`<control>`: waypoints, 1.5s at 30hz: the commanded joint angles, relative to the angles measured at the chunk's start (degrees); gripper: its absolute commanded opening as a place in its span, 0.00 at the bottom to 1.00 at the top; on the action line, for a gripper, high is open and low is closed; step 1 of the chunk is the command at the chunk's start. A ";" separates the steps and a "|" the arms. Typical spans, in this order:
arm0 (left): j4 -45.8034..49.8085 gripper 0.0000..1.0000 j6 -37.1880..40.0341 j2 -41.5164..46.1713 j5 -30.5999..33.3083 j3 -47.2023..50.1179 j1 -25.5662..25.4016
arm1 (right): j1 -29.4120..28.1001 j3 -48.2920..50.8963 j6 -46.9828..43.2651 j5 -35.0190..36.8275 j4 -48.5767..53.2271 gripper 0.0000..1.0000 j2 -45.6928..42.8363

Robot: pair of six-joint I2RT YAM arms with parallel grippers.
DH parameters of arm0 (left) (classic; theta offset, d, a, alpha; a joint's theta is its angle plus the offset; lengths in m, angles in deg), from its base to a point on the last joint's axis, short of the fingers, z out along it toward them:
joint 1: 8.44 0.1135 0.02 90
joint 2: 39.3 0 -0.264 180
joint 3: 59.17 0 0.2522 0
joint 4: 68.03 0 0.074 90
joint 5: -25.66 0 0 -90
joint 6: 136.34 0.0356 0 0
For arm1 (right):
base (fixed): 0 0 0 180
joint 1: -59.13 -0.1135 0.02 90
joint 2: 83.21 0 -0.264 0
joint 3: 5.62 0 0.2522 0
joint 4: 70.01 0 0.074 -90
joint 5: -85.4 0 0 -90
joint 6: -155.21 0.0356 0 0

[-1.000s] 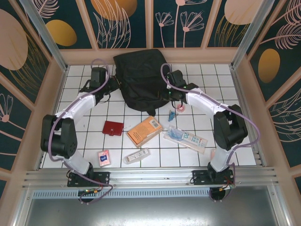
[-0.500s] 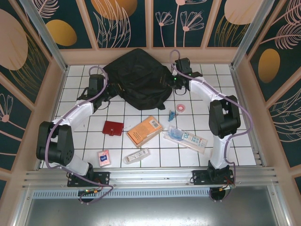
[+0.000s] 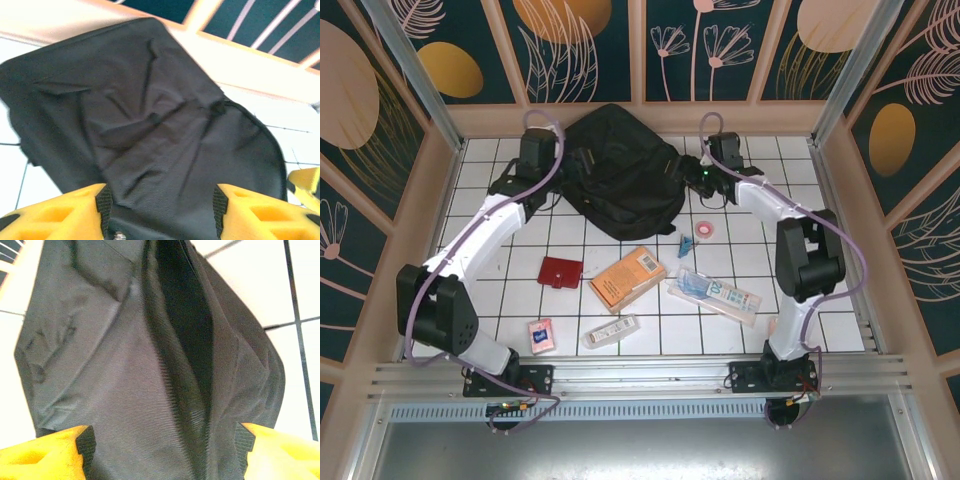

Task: Pack the student bag

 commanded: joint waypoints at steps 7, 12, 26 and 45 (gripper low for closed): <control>7.11 0.57 14.40 -11.65 -13.24 -8.45 -6.80 | 0.67 7.53 0.63 1.91 -0.48 0.68 -8.81; 7.81 0.58 20.04 -15.84 -20.50 -9.31 -8.73 | 1.68 8.99 -1.05 0.20 1.76 0.67 -10.45; 16.68 0.57 27.38 -24.94 -14.90 -16.55 -13.35 | 5.61 16.87 -0.66 -4.39 -2.25 0.66 -13.85; 16.79 0.11 27.62 -28.31 -11.62 -17.61 -14.10 | 5.64 19.13 0.63 -6.71 -5.52 0.64 -11.89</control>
